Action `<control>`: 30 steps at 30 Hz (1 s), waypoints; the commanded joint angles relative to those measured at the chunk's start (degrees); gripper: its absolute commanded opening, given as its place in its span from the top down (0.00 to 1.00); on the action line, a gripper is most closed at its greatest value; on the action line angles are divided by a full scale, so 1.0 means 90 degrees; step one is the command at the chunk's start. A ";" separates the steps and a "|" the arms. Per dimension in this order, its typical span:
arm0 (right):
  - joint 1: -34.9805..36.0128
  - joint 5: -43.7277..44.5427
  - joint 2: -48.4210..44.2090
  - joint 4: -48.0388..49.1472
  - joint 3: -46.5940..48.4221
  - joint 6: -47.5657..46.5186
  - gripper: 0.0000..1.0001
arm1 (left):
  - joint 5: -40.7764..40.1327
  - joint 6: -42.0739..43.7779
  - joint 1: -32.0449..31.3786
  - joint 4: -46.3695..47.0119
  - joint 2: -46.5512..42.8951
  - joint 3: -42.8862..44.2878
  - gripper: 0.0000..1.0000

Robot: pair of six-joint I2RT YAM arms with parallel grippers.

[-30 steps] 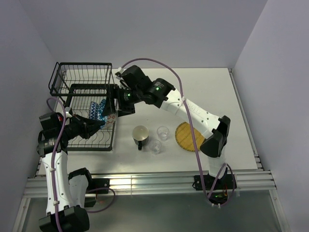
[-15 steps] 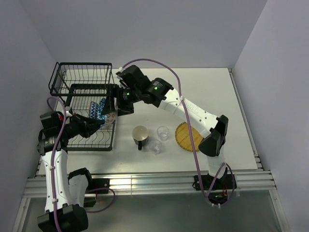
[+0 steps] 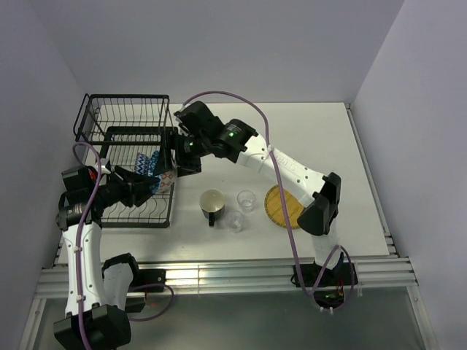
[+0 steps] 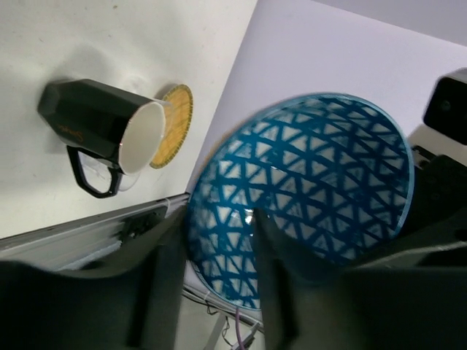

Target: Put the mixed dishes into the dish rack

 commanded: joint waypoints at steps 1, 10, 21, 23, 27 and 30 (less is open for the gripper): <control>0.0043 0.0070 0.0089 0.0236 0.0034 -0.0069 1.00 | 0.0203 0.0186 -0.0035 0.0098 0.0005 0.0366 0.53; -0.0025 0.0089 -0.0018 0.0363 -0.0170 -0.0078 1.00 | -0.0002 0.0450 -0.0035 -0.0254 0.0113 0.0493 0.01; -0.0230 0.0148 -0.0262 0.0569 -0.0580 -0.0029 1.00 | -0.0178 0.0771 -0.0035 -0.0430 0.0210 0.0717 0.01; -0.0279 0.0187 -0.0301 0.0578 -0.0659 -0.0039 1.00 | -0.0217 0.0850 -0.0035 -0.0450 0.0240 0.0796 0.01; -0.0406 0.0284 -0.0389 0.0530 -0.0776 -0.0098 1.00 | -0.0324 0.1045 -0.0035 -0.0527 0.0366 0.1039 0.02; -0.0464 0.0431 -0.0457 0.0403 -0.0815 -0.0224 1.00 | -0.0442 0.1201 -0.0035 -0.0586 0.0513 0.1400 0.04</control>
